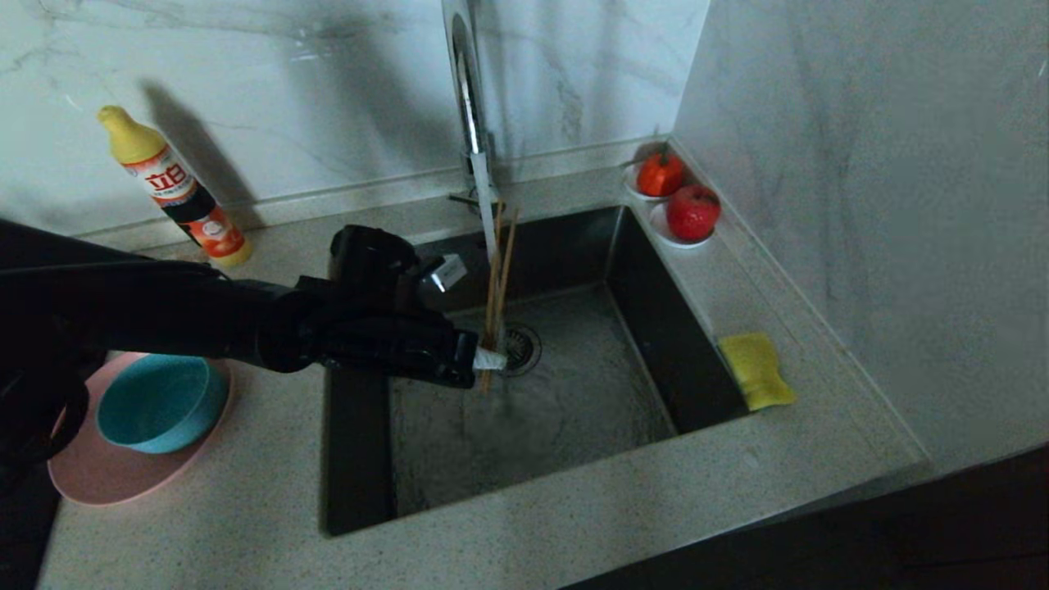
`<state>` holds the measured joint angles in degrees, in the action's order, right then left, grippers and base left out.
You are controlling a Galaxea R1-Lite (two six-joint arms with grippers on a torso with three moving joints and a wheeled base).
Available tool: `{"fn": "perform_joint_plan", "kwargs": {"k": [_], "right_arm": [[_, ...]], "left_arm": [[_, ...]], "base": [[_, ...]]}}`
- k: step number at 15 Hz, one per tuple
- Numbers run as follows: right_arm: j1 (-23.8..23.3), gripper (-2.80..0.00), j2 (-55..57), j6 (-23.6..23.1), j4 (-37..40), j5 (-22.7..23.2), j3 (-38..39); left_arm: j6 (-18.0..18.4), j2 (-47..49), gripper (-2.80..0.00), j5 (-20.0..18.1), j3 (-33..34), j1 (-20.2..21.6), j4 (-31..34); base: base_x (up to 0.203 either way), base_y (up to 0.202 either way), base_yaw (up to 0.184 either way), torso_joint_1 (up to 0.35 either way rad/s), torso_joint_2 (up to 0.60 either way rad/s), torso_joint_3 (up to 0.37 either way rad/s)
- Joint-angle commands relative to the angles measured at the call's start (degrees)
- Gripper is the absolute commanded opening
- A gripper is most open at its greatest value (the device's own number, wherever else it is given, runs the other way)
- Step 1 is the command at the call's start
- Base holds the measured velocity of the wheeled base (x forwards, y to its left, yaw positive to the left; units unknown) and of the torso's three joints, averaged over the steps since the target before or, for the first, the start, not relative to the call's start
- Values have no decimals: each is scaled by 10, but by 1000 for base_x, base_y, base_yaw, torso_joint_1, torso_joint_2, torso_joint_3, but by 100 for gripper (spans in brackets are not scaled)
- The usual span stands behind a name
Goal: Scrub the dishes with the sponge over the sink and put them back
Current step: Rinse the chopsticks
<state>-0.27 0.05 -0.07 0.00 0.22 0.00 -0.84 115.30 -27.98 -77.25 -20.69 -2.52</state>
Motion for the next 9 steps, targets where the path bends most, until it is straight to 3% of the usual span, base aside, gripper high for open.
{"fn": "perform_joint_plan", "kwargs": {"k": [1, 5, 9], "right_arm": [[0, -280, 0, 0, 0, 0, 0], [0, -280, 0, 0, 0, 0, 0], [0, -280, 0, 0, 0, 0, 0]], "left_arm": [[0, -15, -280, -1, 2, 1, -6], [-3, -13, -280, 36, -1, 1, -24], [-21, -18, -280, 36, 1, 0, -33]], "base": [[0, 0, 0, 0, 0, 0], [0, 0, 0, 0, 0, 0], [0, 0, 0, 0, 0, 0]]}}
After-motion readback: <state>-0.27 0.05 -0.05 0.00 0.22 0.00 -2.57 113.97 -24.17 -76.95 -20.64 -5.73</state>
